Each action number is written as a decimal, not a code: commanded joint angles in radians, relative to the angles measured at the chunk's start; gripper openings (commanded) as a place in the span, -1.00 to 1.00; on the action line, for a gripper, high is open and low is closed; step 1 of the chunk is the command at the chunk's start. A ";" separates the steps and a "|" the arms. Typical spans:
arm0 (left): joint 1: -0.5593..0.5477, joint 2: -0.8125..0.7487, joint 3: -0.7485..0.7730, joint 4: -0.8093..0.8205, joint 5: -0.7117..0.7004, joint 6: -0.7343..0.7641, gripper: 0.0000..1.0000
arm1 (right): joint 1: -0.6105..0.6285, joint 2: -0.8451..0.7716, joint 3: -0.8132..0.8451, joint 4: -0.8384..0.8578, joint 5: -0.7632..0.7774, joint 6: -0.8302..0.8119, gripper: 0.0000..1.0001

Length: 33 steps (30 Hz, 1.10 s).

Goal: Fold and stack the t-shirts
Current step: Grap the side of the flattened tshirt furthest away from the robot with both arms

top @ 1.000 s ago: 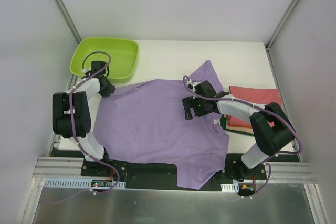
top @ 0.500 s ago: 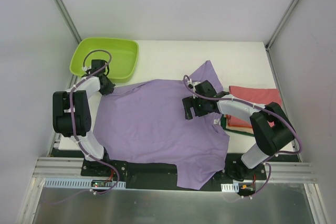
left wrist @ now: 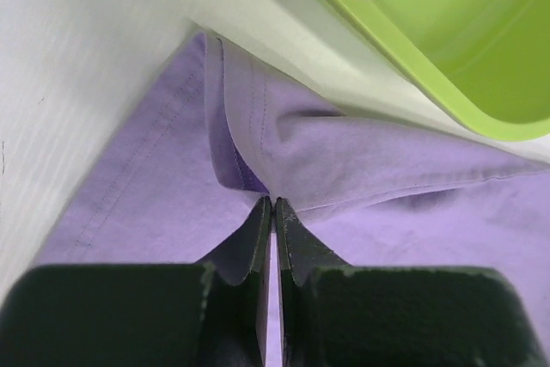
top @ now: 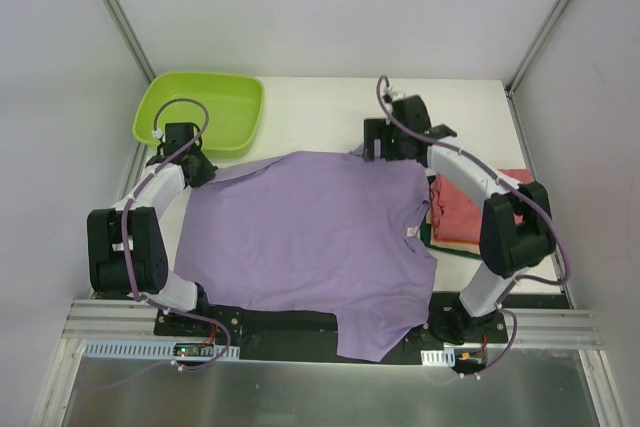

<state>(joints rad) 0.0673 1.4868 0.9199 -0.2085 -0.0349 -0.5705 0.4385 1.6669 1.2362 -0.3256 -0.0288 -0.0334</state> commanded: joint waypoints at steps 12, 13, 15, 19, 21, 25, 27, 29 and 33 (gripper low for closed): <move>0.008 -0.017 -0.027 0.034 0.033 0.015 -1.00 | -0.152 0.554 0.699 -0.040 0.040 0.182 0.96; 0.009 -0.013 -0.026 0.037 0.033 0.015 -1.00 | -0.153 0.589 0.742 -0.047 0.047 0.182 0.97; 0.011 -0.010 -0.026 0.035 0.033 0.015 -1.00 | -0.155 0.646 0.810 -0.076 0.091 0.182 0.98; 0.009 -0.011 -0.029 0.037 0.058 0.012 -1.00 | -0.159 0.723 0.874 -0.107 0.164 0.178 0.93; 0.008 -0.011 -0.029 0.034 0.055 0.012 -1.00 | -0.164 0.740 0.878 -0.101 0.171 0.185 0.91; 0.008 -0.003 -0.026 0.037 0.061 0.011 -1.00 | -0.167 0.787 0.920 -0.098 0.115 0.193 0.89; 0.009 0.004 -0.023 0.037 0.069 0.011 -1.00 | -0.167 0.798 0.930 -0.075 0.070 0.196 0.85; 0.008 0.007 -0.021 0.037 0.075 0.009 -1.00 | -0.167 0.803 0.922 -0.050 0.055 0.208 0.83; 0.008 0.004 -0.023 0.038 0.072 0.008 -1.00 | -0.169 0.812 0.937 -0.050 0.052 0.216 0.78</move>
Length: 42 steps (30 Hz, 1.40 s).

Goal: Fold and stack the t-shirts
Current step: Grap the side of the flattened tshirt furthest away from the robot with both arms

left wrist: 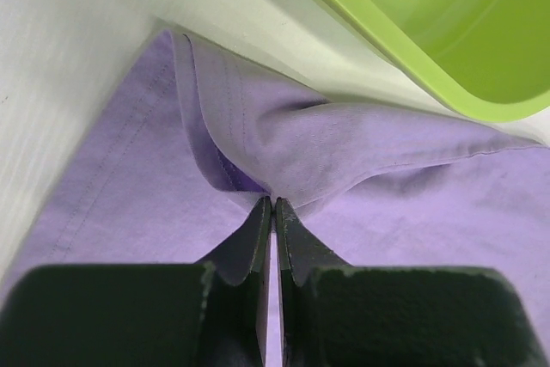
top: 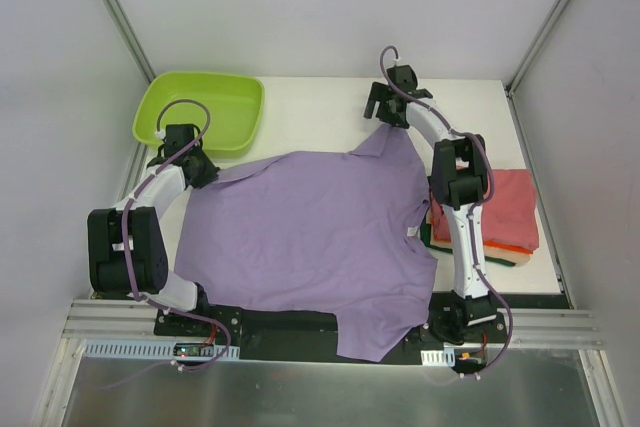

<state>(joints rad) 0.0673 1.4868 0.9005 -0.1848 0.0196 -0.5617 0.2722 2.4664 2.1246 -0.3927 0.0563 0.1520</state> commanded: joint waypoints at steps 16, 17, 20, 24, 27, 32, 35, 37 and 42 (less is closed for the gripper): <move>0.009 -0.023 -0.011 0.013 0.000 0.008 -1.00 | -0.008 0.003 0.046 -0.063 0.043 0.107 -0.74; 0.008 -0.026 -0.012 0.013 -0.001 0.005 -1.00 | -0.008 -0.007 0.035 -0.061 0.054 0.107 -0.88; 0.009 -0.040 -0.015 0.015 0.017 -0.003 -1.00 | -0.010 -0.078 -0.012 -0.049 0.079 0.095 -0.99; 0.009 -0.080 -0.029 0.016 0.019 -0.009 -1.00 | -0.010 -0.298 -0.266 0.101 0.073 0.089 -0.99; 0.009 -0.129 -0.051 0.015 0.019 -0.009 -1.00 | -0.007 -0.460 -0.478 0.187 0.074 0.112 -0.99; 0.011 -0.226 -0.112 0.013 0.003 -0.020 -1.00 | -0.001 -0.707 -0.750 0.267 0.073 0.144 -0.99; 0.009 -0.266 -0.149 0.013 0.003 -0.029 -1.00 | 0.010 -0.817 -0.865 0.264 0.071 0.150 -0.99; 0.009 -0.296 -0.169 0.013 -0.010 -0.038 -1.00 | 0.018 -0.895 -0.929 0.249 0.102 0.167 -0.99; 0.011 -0.391 -0.210 -0.007 -0.099 -0.061 -1.00 | 0.027 -1.061 -1.045 0.195 0.112 0.179 -0.99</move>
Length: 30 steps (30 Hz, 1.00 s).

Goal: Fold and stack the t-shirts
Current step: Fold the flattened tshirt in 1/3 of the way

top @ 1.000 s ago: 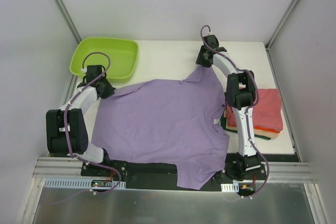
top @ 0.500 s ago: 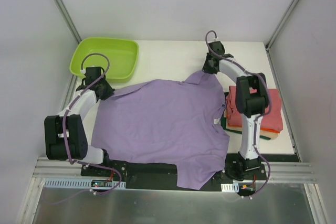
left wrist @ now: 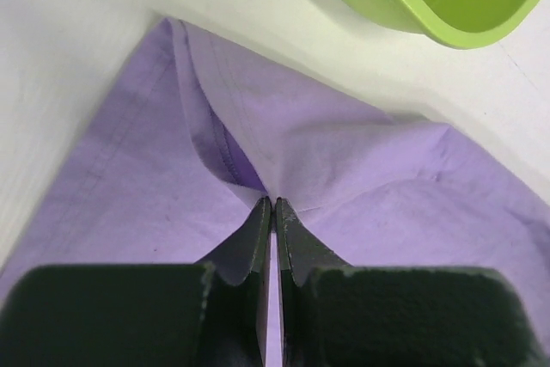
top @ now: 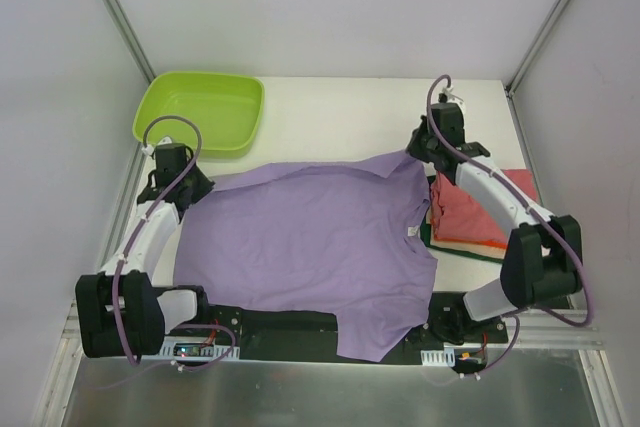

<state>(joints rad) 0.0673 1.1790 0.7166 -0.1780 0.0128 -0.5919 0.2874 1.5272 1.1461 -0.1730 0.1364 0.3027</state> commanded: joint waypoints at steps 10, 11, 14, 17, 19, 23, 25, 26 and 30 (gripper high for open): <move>0.061 -0.134 -0.034 -0.066 -0.172 -0.029 -1.00 | 0.030 -0.335 -0.200 -0.138 0.006 -0.005 -0.99; 0.074 -0.133 -0.032 -0.069 -0.172 -0.029 -1.00 | 0.036 -0.351 -0.206 -0.151 0.009 -0.005 -0.99; 0.085 -0.130 -0.026 -0.069 -0.166 -0.029 -1.00 | 0.061 -0.390 -0.232 -0.172 0.014 -0.002 -0.99; 0.089 -0.127 -0.026 -0.069 -0.162 -0.025 -1.00 | 0.099 -0.417 -0.246 -0.221 0.031 0.010 -0.97; 0.089 -0.127 -0.032 -0.069 -0.163 -0.023 -1.00 | 0.127 -0.440 -0.264 -0.246 0.055 0.030 -0.95; 0.089 -0.122 -0.043 -0.067 -0.157 -0.017 -1.00 | 0.182 -0.492 -0.304 -0.281 0.115 0.071 -0.95; 0.091 -0.122 -0.049 -0.067 -0.160 -0.016 -1.00 | 0.211 -0.516 -0.327 -0.299 0.135 0.091 -0.95; 0.091 -0.121 -0.052 -0.069 -0.166 -0.016 -1.00 | 0.223 -0.528 -0.335 -0.312 0.143 0.098 -0.95; 0.097 -0.101 -0.054 -0.069 -0.182 -0.017 -1.00 | 0.259 -0.584 -0.374 -0.350 0.174 0.139 -0.95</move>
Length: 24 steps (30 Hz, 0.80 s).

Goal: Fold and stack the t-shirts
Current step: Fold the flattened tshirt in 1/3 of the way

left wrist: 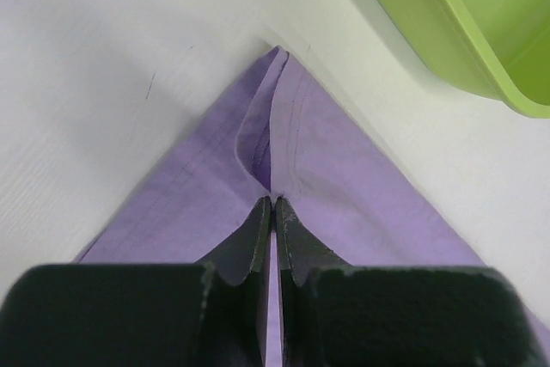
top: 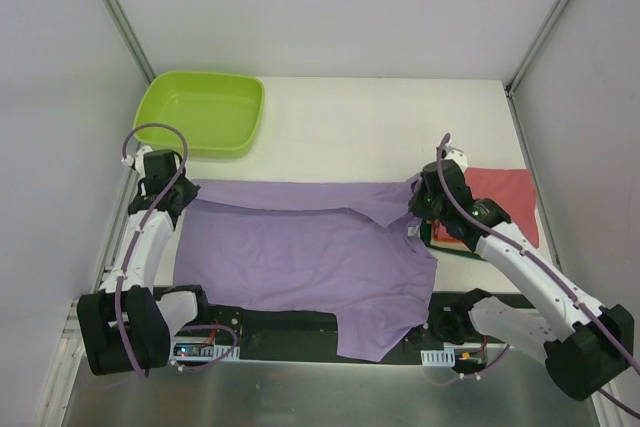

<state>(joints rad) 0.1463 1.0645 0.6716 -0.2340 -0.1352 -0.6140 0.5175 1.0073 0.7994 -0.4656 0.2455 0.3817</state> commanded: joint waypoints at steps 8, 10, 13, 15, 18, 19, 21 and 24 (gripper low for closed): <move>0.021 0.018 -0.021 -0.011 -0.027 0.005 -1.00 | 0.075 -0.076 -0.072 -0.093 0.043 0.086 -0.92; 0.021 0.015 -0.029 -0.013 -0.024 0.007 -1.00 | 0.085 -0.078 -0.077 -0.113 0.038 0.092 -0.92; 0.019 0.005 -0.046 -0.022 -0.033 0.005 -1.00 | 0.102 -0.075 -0.098 -0.125 -0.029 0.100 -0.85; 0.022 -0.011 -0.056 -0.037 -0.066 -0.006 -1.00 | 0.119 -0.067 -0.115 -0.143 -0.069 0.112 -0.81; 0.021 -0.037 -0.067 -0.065 -0.119 -0.023 -0.92 | 0.144 -0.070 -0.147 -0.192 -0.052 0.126 -0.78; 0.021 -0.046 -0.067 -0.071 -0.132 -0.027 -0.61 | 0.153 -0.084 -0.155 -0.199 -0.040 0.125 -0.73; 0.021 -0.058 -0.060 -0.093 -0.136 -0.035 0.38 | 0.156 -0.110 -0.164 -0.215 -0.028 0.100 -0.40; 0.021 -0.092 -0.041 -0.099 -0.095 -0.044 0.98 | 0.161 -0.145 -0.138 -0.249 0.027 0.036 0.05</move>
<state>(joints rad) 0.1589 1.0252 0.6083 -0.3004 -0.2192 -0.6361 0.6701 0.9249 0.6346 -0.6529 0.2142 0.4767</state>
